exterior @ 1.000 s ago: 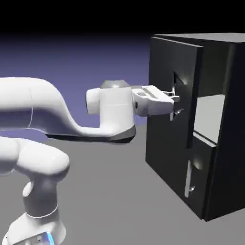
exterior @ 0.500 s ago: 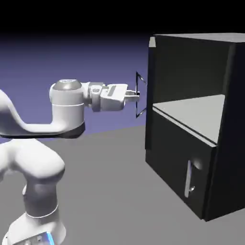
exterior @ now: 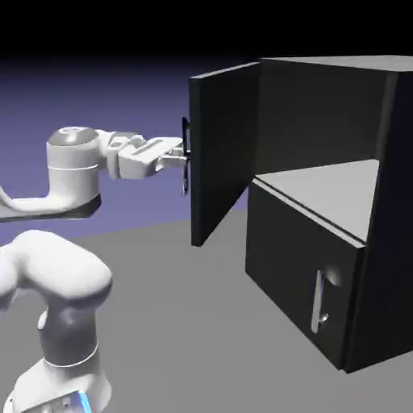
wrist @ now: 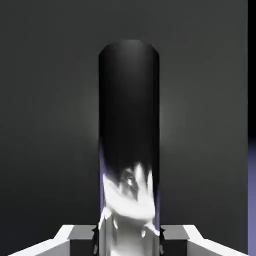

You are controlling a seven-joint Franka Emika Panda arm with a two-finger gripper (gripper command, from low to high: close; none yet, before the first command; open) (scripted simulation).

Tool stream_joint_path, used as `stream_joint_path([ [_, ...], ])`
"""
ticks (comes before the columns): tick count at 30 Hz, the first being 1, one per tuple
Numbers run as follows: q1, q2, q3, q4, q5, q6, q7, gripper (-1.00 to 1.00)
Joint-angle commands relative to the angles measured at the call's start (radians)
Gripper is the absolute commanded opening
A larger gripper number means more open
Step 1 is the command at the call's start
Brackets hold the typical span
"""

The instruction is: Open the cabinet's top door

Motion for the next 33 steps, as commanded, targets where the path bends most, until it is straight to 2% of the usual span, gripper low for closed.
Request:
stream_joint_path([
  [1,0.000,0.017,0.036,0.014,0.036,-0.030,0.005,-1.00],
  [10,-0.101,0.218,0.363,0.228,0.323,-0.304,0.066,-1.00],
  [20,-0.418,0.417,0.712,0.582,0.526,-0.605,0.122,-1.00],
  [33,-0.889,0.431,1.064,1.000,0.659,-0.870,0.089,-1.00],
])
